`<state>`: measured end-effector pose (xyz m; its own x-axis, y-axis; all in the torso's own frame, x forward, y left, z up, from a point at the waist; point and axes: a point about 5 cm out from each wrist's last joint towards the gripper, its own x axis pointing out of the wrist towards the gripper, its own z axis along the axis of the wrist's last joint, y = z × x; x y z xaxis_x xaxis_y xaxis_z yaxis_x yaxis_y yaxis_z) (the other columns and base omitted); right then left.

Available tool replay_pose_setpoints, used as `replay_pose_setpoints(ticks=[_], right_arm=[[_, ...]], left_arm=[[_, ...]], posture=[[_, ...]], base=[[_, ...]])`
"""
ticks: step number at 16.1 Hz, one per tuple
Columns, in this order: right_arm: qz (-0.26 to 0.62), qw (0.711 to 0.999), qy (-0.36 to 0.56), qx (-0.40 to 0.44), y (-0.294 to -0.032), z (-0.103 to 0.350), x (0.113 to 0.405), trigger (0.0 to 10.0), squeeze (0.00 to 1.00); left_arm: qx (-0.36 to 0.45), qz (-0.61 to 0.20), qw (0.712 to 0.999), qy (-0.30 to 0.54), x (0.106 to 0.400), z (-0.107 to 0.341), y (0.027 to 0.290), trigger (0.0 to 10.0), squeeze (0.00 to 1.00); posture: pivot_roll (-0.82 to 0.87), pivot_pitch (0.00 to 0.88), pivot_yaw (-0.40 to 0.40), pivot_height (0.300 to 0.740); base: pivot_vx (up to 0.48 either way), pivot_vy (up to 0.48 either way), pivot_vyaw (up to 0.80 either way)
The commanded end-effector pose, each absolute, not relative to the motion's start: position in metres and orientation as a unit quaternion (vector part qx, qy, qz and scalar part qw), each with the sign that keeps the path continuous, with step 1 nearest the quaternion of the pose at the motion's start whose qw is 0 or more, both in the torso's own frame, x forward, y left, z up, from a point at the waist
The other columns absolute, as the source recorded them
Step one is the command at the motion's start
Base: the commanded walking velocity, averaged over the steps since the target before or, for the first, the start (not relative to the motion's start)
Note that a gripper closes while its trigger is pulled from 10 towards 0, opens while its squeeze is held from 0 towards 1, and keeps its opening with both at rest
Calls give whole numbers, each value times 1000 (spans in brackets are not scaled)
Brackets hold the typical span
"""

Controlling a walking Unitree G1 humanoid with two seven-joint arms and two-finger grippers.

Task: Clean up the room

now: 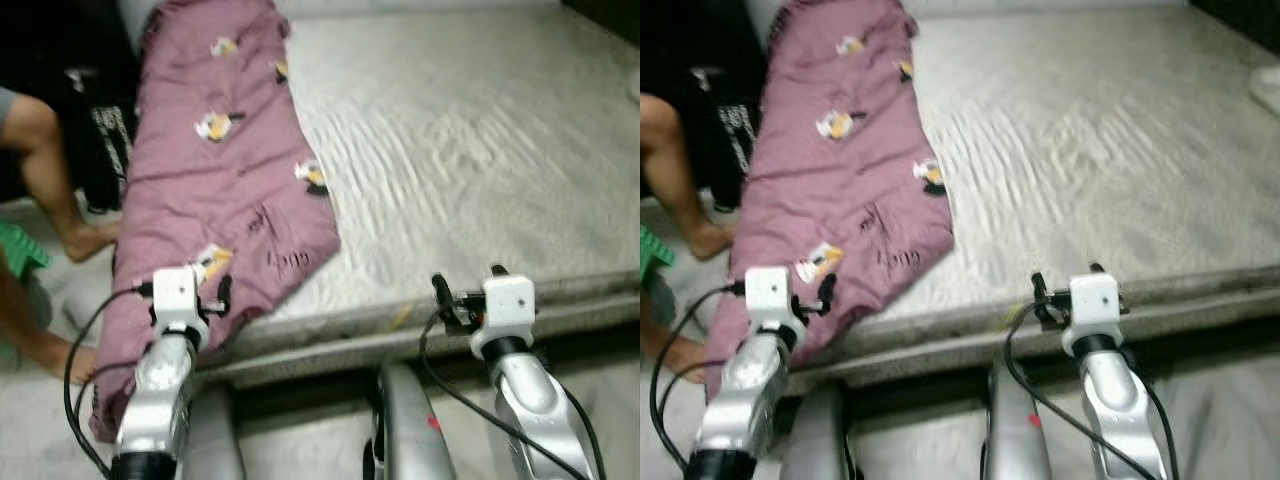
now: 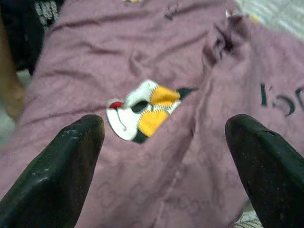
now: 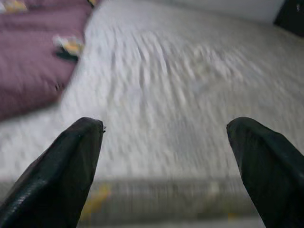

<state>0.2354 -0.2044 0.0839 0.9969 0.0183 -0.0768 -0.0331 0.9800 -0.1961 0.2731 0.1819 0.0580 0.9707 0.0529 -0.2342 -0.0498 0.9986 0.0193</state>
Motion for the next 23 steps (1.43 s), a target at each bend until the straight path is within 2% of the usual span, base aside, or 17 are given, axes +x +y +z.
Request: replay_pose_setpoints(ticks=[1, 2, 6, 7, 9, 10, 12, 14, 16, 18, 20, 21, 22, 23], right_arm=[[5, 994, 39, -103, -210, 90, 228, 10000, 0], [-5, 992, 58, -110, -217, 89, 212, 10000, 0], [-24, 990, 72, -117, -226, 98, 197, 10000, 0], [-28, 989, 80, -123, -230, 99, 192, 10000, 0], [-26, 988, 83, -128, -232, 102, 193, 10000, 0], [-27, 988, 79, -128, -230, 103, 196, 10000, 0], [-33, 989, 73, -125, -229, 103, 200, 10000, 0], [-34, 990, 69, -121, -226, 104, 204, 10000, 0], [-36, 990, 68, -120, -226, 106, 207, 10000, 0], [-40, 990, 66, -119, -227, 106, 210, 10000, 0], [-40, 990, 64, -120, -227, 106, 212, 10000, 0], [-41, 990, 63, -120, -227, 106, 213, 10000, 0], [-42, 990, 63, -121, -227, 106, 214, 10000, 0], [-42, 990, 62, -120, -227, 106, 214, 10000, 0]], left_arm=[[14, 26, 991, 131, 277, 56, 184, 10000, 0], [23, 29, 989, 144, 290, 55, 183, 10000, 0], [22, 20, 984, 176, 313, 51, 168, 10000, 0], [30, 1, 980, 197, 316, 45, 156, 10000, 0], [74, -90, 972, 206, 317, 41, 119, 10000, 0], [109, -151, 964, 192, 313, 42, 100, 10000, 0], [151, -222, 948, 172, 305, 43, 78, 10000, 0], [206, -305, 919, 137, 292, 45, 55, 10000, 0], [232, -340, 904, 116, 284, 45, 43, 10000, 0], [250, -410, 874, 75, 261, 45, 21, 10000, 0], [271, -432, 859, 41, 255, 49, 15, 10000, 0], [269, -419, 867, 13, 258, 58, 15, 10000, 0], [243, -377, 893, -24, 270, 74, 20, 10000, 0], [234, -360, 902, -47, 276, 83, 22, 10000, 0]], posture=[[-123, 178, 9, 518], [-142, 214, 6, 518], [-199, 287, 10, 518], [-210, 285, 1, 518], [-213, 284, 8, 518], [-209, 277, 14, 518], [-199, 265, 28, 518], [-200, 270, 42, 518], [-197, 261, 48, 518], [-193, 257, 49, 518], [-196, 249, 49, 518], [-198, 243, 49, 518], [-197, 240, 51, 518], [-196, 238, 53, 518]], base=[[0, 0, 0], [0, 0, 0], [0, 0, 0], [0, 0, 0], [0, 0, 0], [0, 0, 0], [0, 0, 0], [0, 0, 0], [0, 0, 0], [0, 0, 0], [0, 0, 0], [0, 0, 0], [0, 0, 0], [0, 0, 0]])
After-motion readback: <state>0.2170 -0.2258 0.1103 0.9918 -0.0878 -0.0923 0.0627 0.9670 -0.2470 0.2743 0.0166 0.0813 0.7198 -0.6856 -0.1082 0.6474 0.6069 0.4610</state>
